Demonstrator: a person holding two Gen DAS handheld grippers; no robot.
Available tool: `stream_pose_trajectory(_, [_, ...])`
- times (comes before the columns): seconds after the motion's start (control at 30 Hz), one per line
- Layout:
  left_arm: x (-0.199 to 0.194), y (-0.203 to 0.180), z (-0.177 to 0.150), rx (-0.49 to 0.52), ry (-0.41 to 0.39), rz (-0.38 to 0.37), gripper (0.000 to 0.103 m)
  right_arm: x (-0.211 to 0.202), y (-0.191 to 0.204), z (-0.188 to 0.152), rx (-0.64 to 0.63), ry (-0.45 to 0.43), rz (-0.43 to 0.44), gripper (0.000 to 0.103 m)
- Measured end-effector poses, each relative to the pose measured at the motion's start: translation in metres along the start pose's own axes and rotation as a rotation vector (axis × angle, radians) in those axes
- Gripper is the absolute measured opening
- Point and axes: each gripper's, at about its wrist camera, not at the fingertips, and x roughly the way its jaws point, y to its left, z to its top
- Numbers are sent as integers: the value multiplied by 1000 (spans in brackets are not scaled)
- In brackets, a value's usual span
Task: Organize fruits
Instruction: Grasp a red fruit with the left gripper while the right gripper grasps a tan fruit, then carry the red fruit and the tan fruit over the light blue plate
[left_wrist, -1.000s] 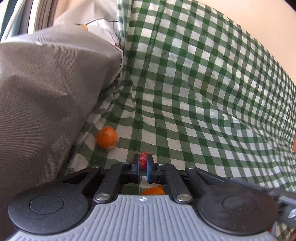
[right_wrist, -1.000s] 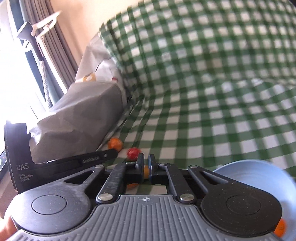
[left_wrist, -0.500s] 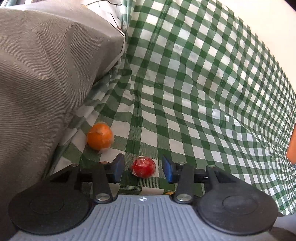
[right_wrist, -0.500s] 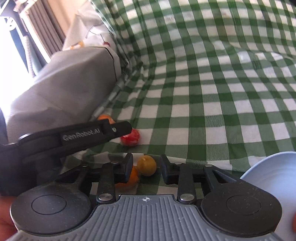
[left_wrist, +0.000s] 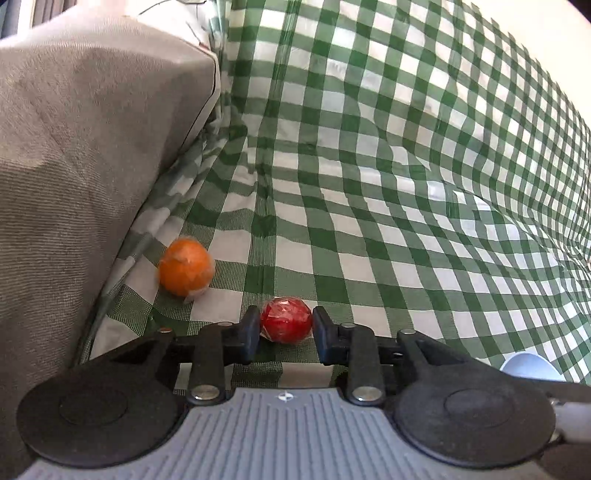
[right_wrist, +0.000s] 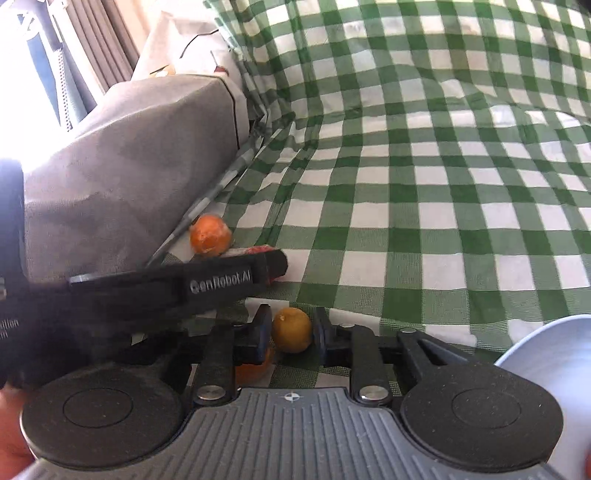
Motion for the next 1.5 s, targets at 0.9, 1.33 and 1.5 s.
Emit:
stream_pose_trajectory(0.9, [-148,-93,-71,135,-84,-181,33,-254,-88,-70,39,-277,-174,25])
stream_pose_trajectory(1.33, [-136,-148,-106,355,-22,-292,33,-238,-114,-99,50,-209,-206,25])
stream_pose_trajectory(1.5, [-123,-154,-110,381,-10,-280,33,-224,-105,-99,14,-183,-193,25])
